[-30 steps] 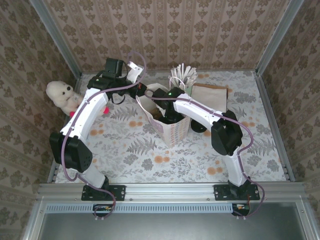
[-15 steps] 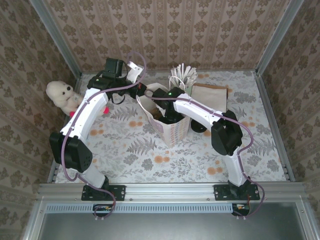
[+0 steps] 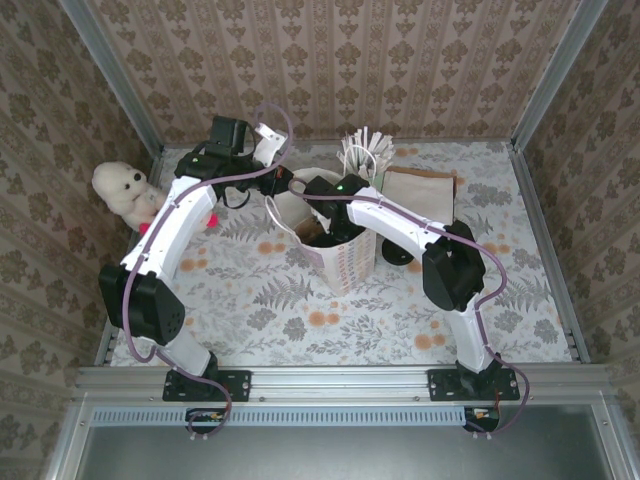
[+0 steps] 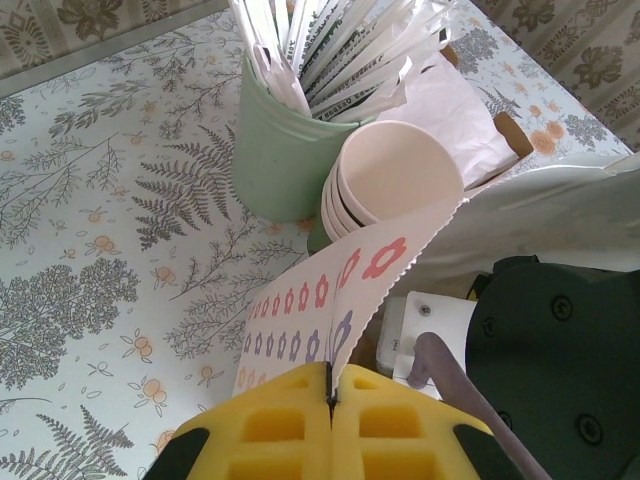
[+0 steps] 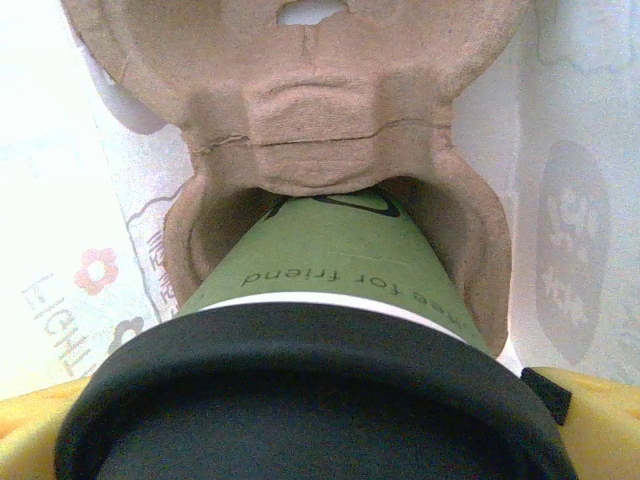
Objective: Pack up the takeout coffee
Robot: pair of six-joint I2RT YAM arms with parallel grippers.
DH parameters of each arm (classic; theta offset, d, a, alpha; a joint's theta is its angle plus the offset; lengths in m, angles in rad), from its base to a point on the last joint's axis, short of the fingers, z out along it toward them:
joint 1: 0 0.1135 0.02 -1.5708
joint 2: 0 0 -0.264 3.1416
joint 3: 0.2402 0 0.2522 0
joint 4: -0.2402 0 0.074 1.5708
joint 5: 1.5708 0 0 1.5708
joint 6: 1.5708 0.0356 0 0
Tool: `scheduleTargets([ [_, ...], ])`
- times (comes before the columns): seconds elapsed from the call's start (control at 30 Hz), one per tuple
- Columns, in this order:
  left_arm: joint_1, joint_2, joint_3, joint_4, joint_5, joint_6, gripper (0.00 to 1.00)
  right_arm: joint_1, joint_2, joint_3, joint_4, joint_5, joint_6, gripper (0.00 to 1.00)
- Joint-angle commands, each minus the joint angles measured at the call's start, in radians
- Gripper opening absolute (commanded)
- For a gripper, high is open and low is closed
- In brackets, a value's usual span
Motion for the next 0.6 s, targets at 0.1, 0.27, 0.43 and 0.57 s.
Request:
scheduleTargets([
  [0.1,-0.003,-0.004,0.015,-0.008,-0.003,-0.009,0.00,0.001,-0.025,0.027,-0.017,0.025,0.000,1.00],
  [0.27,-0.003,-0.004,0.013,-0.004,-0.003,-0.013,0.00,0.001,-0.039,0.045,-0.002,0.029,0.005,1.00],
  [0.43,-0.003,-0.006,0.011,-0.007,-0.007,-0.011,0.00,0.004,-0.046,0.072,-0.008,0.032,-0.007,1.00],
  [0.57,-0.003,-0.005,0.013,-0.006,-0.011,-0.011,0.00,0.005,-0.071,0.093,-0.016,0.051,-0.011,1.00],
])
